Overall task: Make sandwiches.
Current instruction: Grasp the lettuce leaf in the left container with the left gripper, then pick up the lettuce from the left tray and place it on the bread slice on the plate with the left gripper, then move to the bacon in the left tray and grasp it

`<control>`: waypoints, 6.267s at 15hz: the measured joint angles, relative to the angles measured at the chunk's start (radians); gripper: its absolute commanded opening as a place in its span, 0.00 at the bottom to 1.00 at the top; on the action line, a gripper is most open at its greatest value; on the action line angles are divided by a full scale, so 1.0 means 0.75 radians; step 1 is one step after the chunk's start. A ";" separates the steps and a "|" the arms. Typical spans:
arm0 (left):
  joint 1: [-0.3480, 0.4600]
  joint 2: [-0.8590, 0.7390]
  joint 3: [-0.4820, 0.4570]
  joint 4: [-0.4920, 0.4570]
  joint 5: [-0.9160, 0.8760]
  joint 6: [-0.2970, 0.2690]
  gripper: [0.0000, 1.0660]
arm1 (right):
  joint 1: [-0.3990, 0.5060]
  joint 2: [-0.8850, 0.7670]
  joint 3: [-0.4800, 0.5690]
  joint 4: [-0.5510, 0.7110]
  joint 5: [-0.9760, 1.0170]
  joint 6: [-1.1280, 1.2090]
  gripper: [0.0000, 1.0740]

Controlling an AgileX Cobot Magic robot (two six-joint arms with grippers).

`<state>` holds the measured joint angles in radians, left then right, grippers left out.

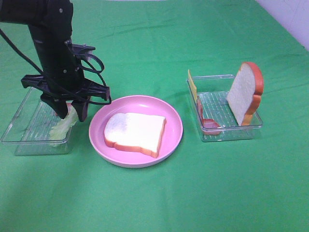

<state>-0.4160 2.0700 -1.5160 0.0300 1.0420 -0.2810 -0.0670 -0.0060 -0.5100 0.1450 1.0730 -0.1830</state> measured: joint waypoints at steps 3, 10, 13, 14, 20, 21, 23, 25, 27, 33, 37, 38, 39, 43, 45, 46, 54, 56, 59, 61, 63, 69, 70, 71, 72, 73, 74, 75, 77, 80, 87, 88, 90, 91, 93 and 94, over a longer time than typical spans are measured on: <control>0.000 0.000 0.000 0.000 -0.005 0.000 0.18 | 0.000 0.000 0.000 0.000 0.000 0.000 0.74; 0.000 0.000 0.000 0.000 -0.008 0.000 0.00 | 0.000 0.000 0.000 0.000 0.000 0.000 0.74; 0.000 -0.044 0.000 -0.001 -0.008 0.000 0.00 | 0.000 0.000 0.000 0.000 0.000 0.000 0.74; 0.000 -0.089 0.000 -0.015 -0.008 0.000 0.00 | 0.000 0.000 0.000 0.000 0.000 0.000 0.74; 0.000 -0.263 0.000 -0.471 -0.021 0.253 0.00 | 0.000 0.000 0.000 0.000 0.000 0.000 0.74; 0.000 -0.263 0.000 -0.511 -0.036 0.277 0.00 | 0.000 0.000 0.000 0.000 0.000 0.000 0.74; -0.016 -0.221 0.000 -0.817 -0.133 0.457 0.00 | 0.000 0.000 0.000 0.000 0.000 0.000 0.74; -0.041 -0.188 0.000 -0.919 -0.157 0.535 0.00 | 0.000 0.000 0.000 0.000 0.000 0.000 0.74; -0.091 -0.128 0.000 -0.979 -0.171 0.595 0.00 | 0.000 0.000 0.000 0.000 0.000 0.000 0.74; -0.109 -0.008 0.000 -0.756 -0.191 0.583 0.00 | 0.000 0.000 0.000 0.000 0.000 0.000 0.74; -0.109 -0.003 0.000 -0.553 -0.223 0.431 0.00 | 0.000 0.000 0.000 0.000 0.000 0.000 0.74; -0.109 -0.003 0.000 -0.509 -0.237 0.400 0.00 | 0.000 0.000 0.000 0.000 0.000 0.000 0.74; -0.109 -0.001 0.000 -0.475 -0.263 0.375 0.00 | 0.000 0.000 0.000 0.000 0.000 0.000 0.74; -0.109 -0.001 0.000 -0.471 -0.277 0.359 0.22 | 0.000 0.000 0.000 0.000 0.000 0.000 0.74; -0.109 -0.001 0.000 -0.468 -0.277 0.356 0.54 | 0.000 0.000 0.000 0.000 0.000 0.000 0.74; -0.109 -0.005 0.000 -0.468 -0.277 0.353 0.59 | 0.000 0.000 0.000 0.000 0.000 0.000 0.74; 0.033 -0.083 -0.236 -0.360 -0.081 0.196 0.68 | 0.000 0.000 0.000 0.000 0.000 0.000 0.74; 0.091 -0.083 -0.265 -0.205 -0.045 0.108 0.68 | 0.000 0.000 0.000 0.000 0.000 0.000 0.74; 0.127 -0.083 -0.265 -0.031 -0.029 0.023 0.68 | 0.000 0.000 0.000 0.000 0.000 0.000 0.74; 0.128 -0.079 -0.265 0.011 -0.029 0.001 0.68 | 0.000 0.000 0.000 0.000 0.000 0.000 0.74; 0.128 -0.019 -0.268 0.029 -0.025 -0.027 0.68 | 0.000 0.000 0.000 0.000 0.000 0.000 0.74; 0.128 0.085 -0.268 0.035 -0.077 -0.051 0.68 | 0.000 0.000 0.000 0.000 0.000 0.000 0.74; 0.128 0.099 -0.268 0.035 -0.107 -0.055 0.68 | 0.000 0.000 0.000 0.000 0.000 0.000 0.74; 0.128 0.108 -0.268 0.035 -0.128 -0.056 0.65 | 0.000 0.000 0.000 0.000 0.000 0.000 0.74; 0.128 0.120 -0.268 0.035 -0.167 -0.056 0.58 | 0.000 0.000 0.000 0.000 0.000 0.000 0.74; 0.128 0.125 -0.268 0.035 -0.169 -0.056 0.54 | 0.000 0.000 0.000 0.000 0.000 0.000 0.74; 0.128 0.128 -0.268 0.035 -0.169 -0.057 0.53 | 0.000 0.000 0.000 0.000 0.000 0.000 0.74; 0.128 0.135 -0.268 0.035 -0.171 -0.057 0.52 | 0.000 0.000 0.000 0.000 0.000 0.000 0.74; 0.128 0.140 -0.268 0.035 -0.171 -0.060 0.46 | 0.000 0.000 0.000 0.000 0.000 0.000 0.74; 0.128 0.140 -0.268 0.035 -0.172 -0.060 0.36 | 0.000 0.000 0.000 0.000 0.000 0.000 0.74; 0.128 0.145 -0.268 0.049 -0.177 -0.060 0.32 | 0.000 0.000 0.000 0.000 0.000 0.000 0.74; 0.128 0.156 -0.268 0.049 -0.177 -0.060 0.32 | 0.000 0.000 0.000 0.000 0.000 0.000 0.74; 0.128 0.175 -0.268 0.052 -0.177 -0.060 0.31 | 0.000 0.000 0.000 0.000 0.000 0.000 0.74; 0.128 0.175 -0.268 0.053 -0.177 -0.060 0.29 | 0.000 0.000 0.000 0.000 0.000 0.000 0.74; 0.128 0.175 -0.268 0.055 -0.183 -0.060 0.18 | 0.000 0.000 0.000 0.000 0.000 0.000 0.74; 0.128 0.175 -0.268 0.055 -0.191 -0.060 0.11 | 0.000 0.000 0.000 0.000 0.000 0.000 0.74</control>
<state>-0.3200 2.2010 -1.7170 0.0710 0.8990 -0.3260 -0.0670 -0.0060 -0.5100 0.1450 1.0730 -0.1830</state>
